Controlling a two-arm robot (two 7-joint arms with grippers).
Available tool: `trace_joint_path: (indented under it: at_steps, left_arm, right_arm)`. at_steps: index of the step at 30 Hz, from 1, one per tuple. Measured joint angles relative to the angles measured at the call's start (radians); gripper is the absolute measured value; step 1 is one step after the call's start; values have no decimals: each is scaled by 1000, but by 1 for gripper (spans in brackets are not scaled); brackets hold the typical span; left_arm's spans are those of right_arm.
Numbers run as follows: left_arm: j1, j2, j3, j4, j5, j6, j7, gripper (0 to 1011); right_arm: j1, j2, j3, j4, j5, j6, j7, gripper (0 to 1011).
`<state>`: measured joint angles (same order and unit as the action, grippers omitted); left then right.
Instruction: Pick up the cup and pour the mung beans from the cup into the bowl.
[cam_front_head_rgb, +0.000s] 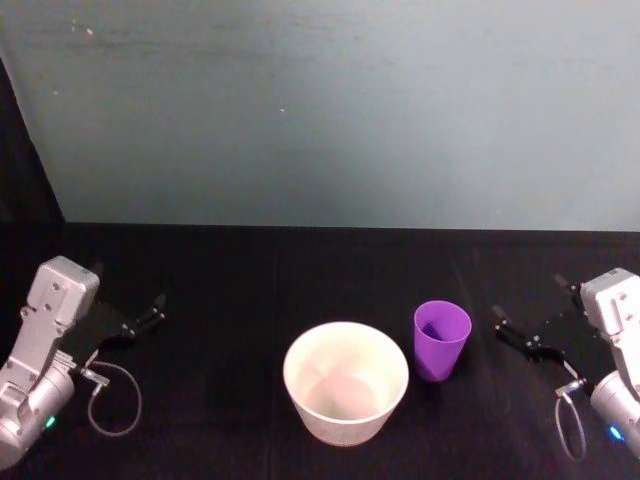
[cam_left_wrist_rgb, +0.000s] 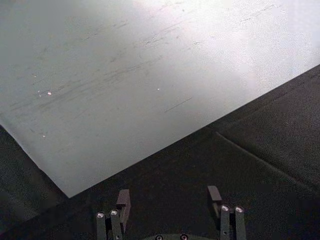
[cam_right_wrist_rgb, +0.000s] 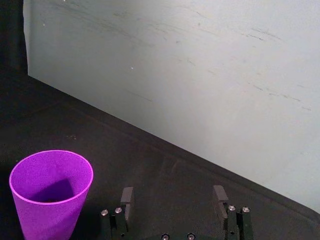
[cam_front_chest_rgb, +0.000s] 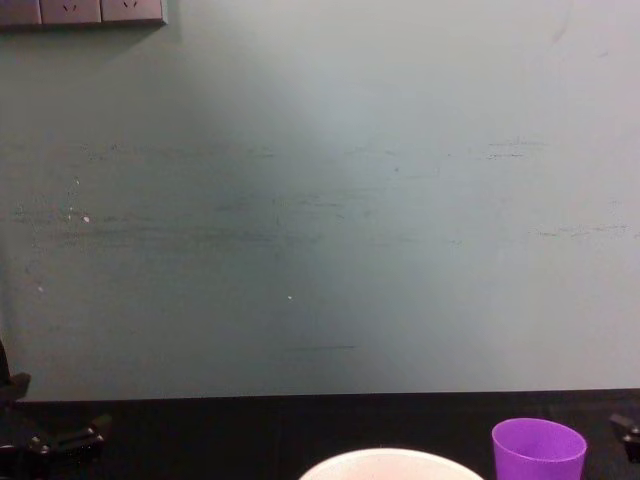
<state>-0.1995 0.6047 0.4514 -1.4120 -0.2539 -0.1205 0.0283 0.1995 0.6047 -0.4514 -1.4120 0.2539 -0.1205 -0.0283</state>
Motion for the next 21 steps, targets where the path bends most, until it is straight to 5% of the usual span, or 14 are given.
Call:
trace_joint_path:
  at_steps: [13, 21]
  left_arm:
    - [0, 0, 0, 0, 0, 0, 0, 1003]
    - [0, 0, 0, 0, 0, 0, 0, 1003]
  right_arm:
    - [-12, 4, 2, -7, -6, -10, 8, 1002]
    - [-97, 33, 31, -77, 4, -35, 40, 1002]
